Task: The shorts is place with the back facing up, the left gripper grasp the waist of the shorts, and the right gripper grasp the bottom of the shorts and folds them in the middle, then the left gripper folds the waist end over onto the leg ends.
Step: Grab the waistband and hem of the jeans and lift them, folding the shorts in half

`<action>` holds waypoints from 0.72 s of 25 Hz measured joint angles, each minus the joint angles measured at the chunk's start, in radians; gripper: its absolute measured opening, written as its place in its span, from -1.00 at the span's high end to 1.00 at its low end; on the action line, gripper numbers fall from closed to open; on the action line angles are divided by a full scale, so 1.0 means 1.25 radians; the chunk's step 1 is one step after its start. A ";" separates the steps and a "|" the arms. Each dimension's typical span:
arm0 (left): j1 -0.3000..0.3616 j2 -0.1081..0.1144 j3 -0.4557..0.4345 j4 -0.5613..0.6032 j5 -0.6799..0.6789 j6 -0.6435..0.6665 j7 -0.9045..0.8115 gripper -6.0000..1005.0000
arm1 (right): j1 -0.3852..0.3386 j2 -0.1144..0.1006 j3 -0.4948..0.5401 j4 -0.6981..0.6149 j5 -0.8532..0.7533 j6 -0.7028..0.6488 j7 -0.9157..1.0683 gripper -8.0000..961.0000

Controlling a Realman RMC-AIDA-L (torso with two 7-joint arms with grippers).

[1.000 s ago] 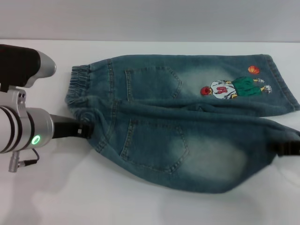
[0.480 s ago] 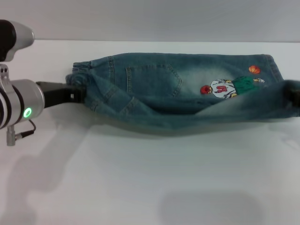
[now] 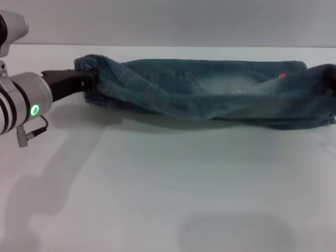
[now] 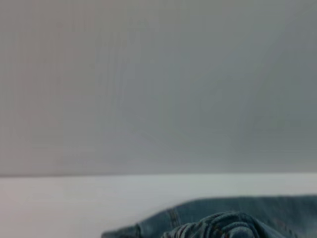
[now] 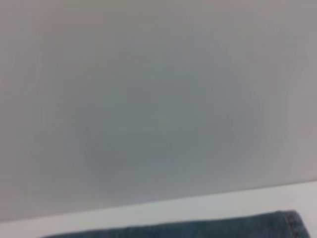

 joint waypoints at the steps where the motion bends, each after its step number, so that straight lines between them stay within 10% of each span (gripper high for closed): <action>1: 0.000 0.000 0.001 0.003 0.000 0.009 0.000 0.62 | 0.000 0.000 0.001 0.014 0.031 -0.018 -0.030 0.89; 18: -0.080 0.000 0.006 0.154 -0.051 0.167 0.005 0.59 | 0.039 -0.001 -0.017 0.155 0.316 -0.295 -0.329 0.89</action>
